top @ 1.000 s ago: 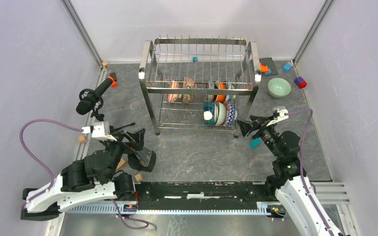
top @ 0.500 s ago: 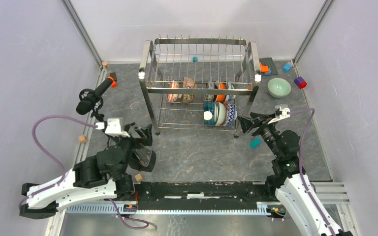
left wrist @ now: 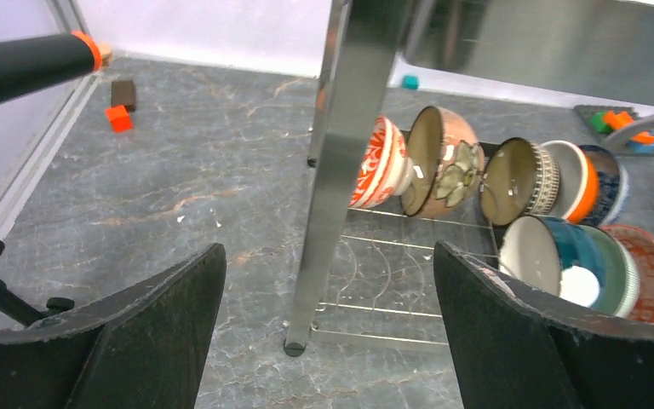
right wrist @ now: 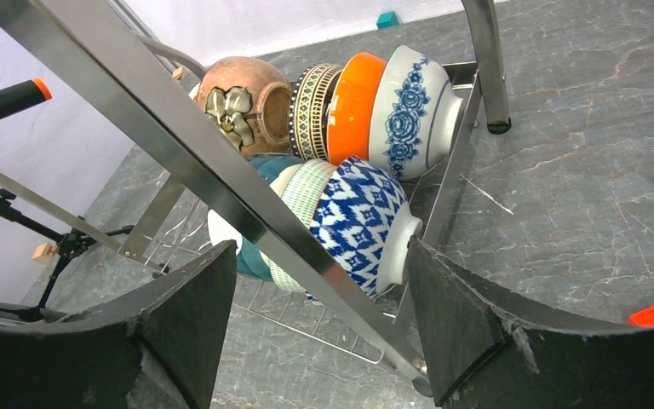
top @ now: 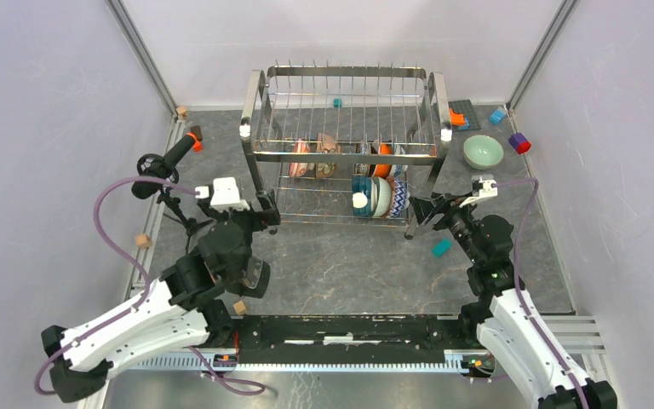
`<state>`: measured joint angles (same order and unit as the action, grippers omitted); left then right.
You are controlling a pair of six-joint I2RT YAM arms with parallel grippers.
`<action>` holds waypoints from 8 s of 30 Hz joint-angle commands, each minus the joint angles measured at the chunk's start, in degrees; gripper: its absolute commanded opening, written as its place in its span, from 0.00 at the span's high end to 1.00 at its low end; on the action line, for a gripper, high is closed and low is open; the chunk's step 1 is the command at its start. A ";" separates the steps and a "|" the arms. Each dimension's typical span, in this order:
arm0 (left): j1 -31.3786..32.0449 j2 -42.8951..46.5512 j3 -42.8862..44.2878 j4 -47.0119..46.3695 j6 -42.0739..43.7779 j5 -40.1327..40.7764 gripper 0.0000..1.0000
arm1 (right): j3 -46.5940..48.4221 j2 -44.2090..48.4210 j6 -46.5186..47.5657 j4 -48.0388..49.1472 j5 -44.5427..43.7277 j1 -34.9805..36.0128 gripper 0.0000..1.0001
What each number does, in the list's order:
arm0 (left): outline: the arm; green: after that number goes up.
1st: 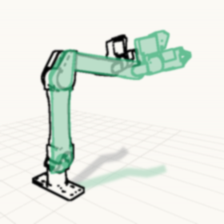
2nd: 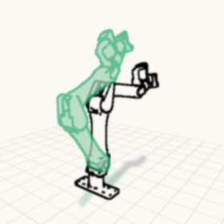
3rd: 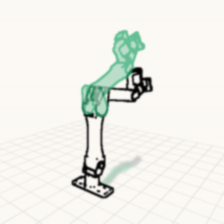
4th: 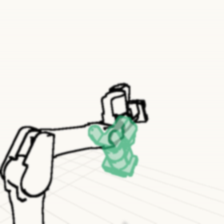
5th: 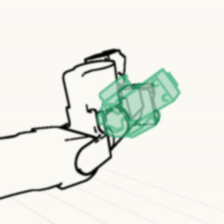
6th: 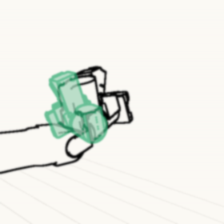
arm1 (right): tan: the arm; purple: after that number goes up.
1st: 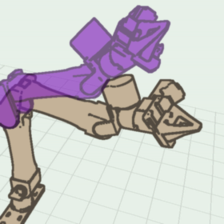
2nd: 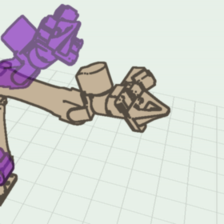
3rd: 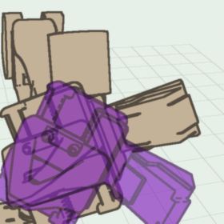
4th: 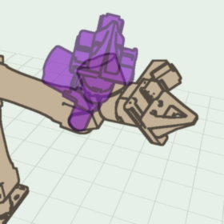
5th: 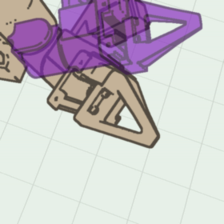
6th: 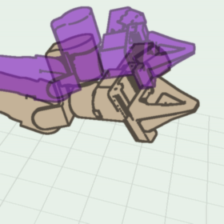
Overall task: Unload the bowls from the dish rack
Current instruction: Adjust the dish rack at the center of the board, then pick up the bowl from the dish rack.
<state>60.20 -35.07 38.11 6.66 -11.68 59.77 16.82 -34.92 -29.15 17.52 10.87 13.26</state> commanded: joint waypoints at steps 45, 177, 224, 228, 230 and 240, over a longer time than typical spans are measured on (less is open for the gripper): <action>-34.47 -31.65 7.39 -15.61 -17.22 -31.82 0.41 | 10.75 -19.67 -0.40 7.64 -13.03 6.12 0.48; -24.43 -67.77 9.09 -57.43 -36.88 -69.43 0.68 | -13.93 18.85 3.38 1.44 -6.45 6.11 0.04; -26.65 -60.07 3.51 -66.87 -40.73 -69.66 0.98 | -13.57 18.19 3.55 1.76 -7.26 6.09 0.03; -26.50 -57.69 2.73 -62.47 -39.04 -68.69 0.78 | -13.48 18.17 3.58 1.56 -7.32 6.06 0.03; -26.45 -56.34 2.01 -59.65 -37.39 -67.22 0.55 | -13.39 18.06 3.36 1.87 -7.10 6.08 0.03; -25.99 -57.74 2.94 -51.56 -28.90 -64.41 0.23 | -13.84 16.65 2.44 3.71 -5.47 6.15 0.03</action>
<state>34.13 -91.15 39.94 -46.72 -46.15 -5.43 3.18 -17.52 -26.74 18.48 4.25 19.40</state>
